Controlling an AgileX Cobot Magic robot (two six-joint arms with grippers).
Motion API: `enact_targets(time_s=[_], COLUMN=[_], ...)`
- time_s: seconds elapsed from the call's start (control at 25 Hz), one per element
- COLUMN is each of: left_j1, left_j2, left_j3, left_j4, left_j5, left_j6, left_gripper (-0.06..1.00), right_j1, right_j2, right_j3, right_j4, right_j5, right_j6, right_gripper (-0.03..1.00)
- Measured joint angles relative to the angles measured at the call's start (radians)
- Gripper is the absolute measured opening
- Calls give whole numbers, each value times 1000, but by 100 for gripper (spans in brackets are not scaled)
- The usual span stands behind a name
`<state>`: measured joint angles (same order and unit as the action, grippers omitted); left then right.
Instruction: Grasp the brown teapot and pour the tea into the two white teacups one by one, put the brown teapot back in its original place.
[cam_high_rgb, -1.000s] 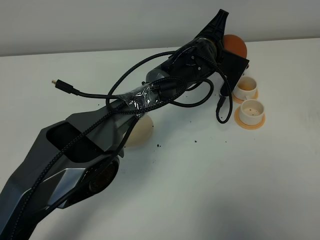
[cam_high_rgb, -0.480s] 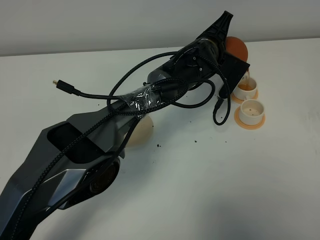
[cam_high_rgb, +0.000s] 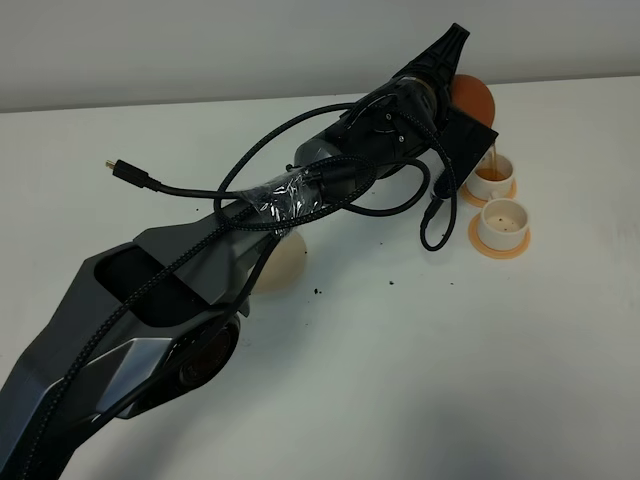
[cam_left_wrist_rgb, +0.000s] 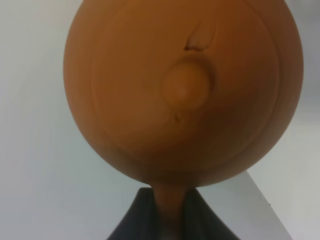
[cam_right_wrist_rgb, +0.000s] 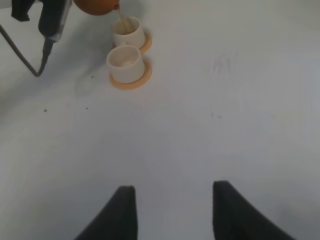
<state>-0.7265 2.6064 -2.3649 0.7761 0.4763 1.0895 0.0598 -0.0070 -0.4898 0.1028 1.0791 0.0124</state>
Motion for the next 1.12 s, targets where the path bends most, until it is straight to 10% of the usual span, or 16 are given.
enact_targets(time_s=[1.12], left_j1=[0], left_j2=[0], left_j3=[0], left_j4=[0], left_j5=[-13], left_j6=[0], left_gripper=[12], right_j1=[0], right_j2=[0], right_j3=[0], right_j4=[0], right_j5=[0], right_j6=[0], right_gripper=[37])
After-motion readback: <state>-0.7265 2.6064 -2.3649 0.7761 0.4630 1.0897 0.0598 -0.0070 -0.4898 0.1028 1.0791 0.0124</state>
